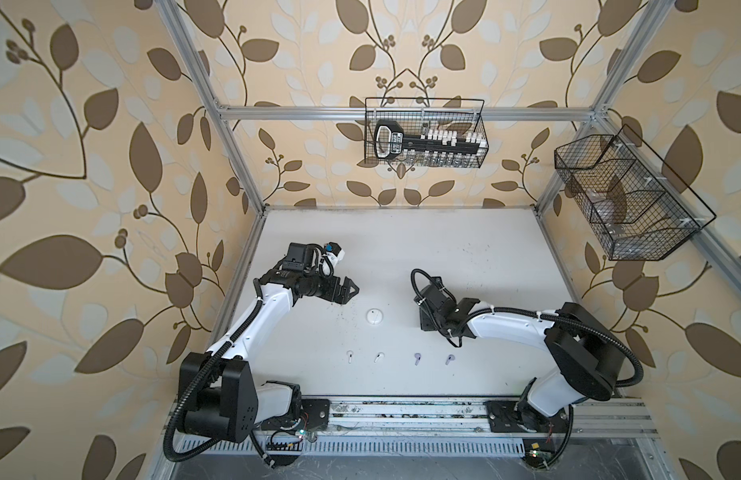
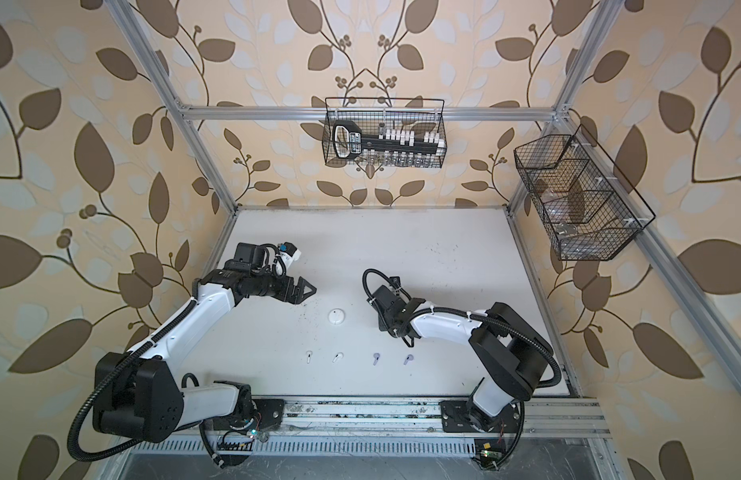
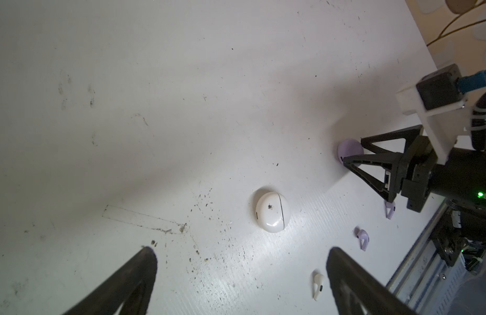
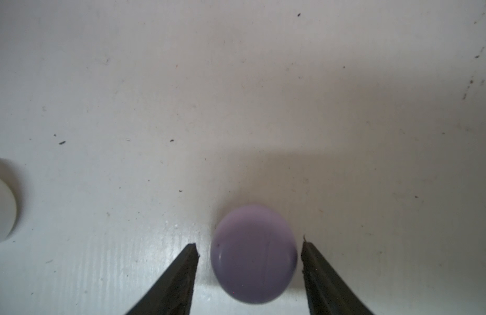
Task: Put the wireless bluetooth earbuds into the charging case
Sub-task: 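Lower the right gripper and close it on the lavender case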
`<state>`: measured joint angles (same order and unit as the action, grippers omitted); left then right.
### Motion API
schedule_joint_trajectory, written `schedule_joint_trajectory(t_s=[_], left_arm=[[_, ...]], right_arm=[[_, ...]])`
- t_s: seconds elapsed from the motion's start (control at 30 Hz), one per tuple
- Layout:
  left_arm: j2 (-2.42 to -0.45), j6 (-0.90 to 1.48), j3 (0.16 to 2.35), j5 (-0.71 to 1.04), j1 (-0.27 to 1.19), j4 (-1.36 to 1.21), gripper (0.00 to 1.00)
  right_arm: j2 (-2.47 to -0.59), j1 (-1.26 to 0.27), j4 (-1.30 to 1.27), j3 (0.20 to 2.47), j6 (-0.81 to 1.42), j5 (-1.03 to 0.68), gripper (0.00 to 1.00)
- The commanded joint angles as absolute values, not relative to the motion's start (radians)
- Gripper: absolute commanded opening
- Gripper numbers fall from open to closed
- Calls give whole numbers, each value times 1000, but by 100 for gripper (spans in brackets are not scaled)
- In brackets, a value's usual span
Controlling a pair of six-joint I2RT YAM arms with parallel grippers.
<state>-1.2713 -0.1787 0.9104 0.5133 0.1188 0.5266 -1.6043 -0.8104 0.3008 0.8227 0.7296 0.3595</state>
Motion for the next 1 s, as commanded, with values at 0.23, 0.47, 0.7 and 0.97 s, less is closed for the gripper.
schedule_joint_trajectory(t_s=[0.23, 0.47, 0.7, 0.97], left_arm=[[-1267, -174, 910, 508, 126, 515, 99], [-1264, -170, 907, 505, 126, 512, 99], [-1267, -168, 906, 502, 126, 508, 99], [-1264, -169, 905, 491, 126, 507, 99]], right_arm=[[-1622, -813, 298, 790, 765, 374, 62], [-1626, -814, 277, 778, 788, 354, 63], [-1639, -811, 244, 784, 800, 328, 60], [-1658, -815, 258, 806, 794, 335, 60]])
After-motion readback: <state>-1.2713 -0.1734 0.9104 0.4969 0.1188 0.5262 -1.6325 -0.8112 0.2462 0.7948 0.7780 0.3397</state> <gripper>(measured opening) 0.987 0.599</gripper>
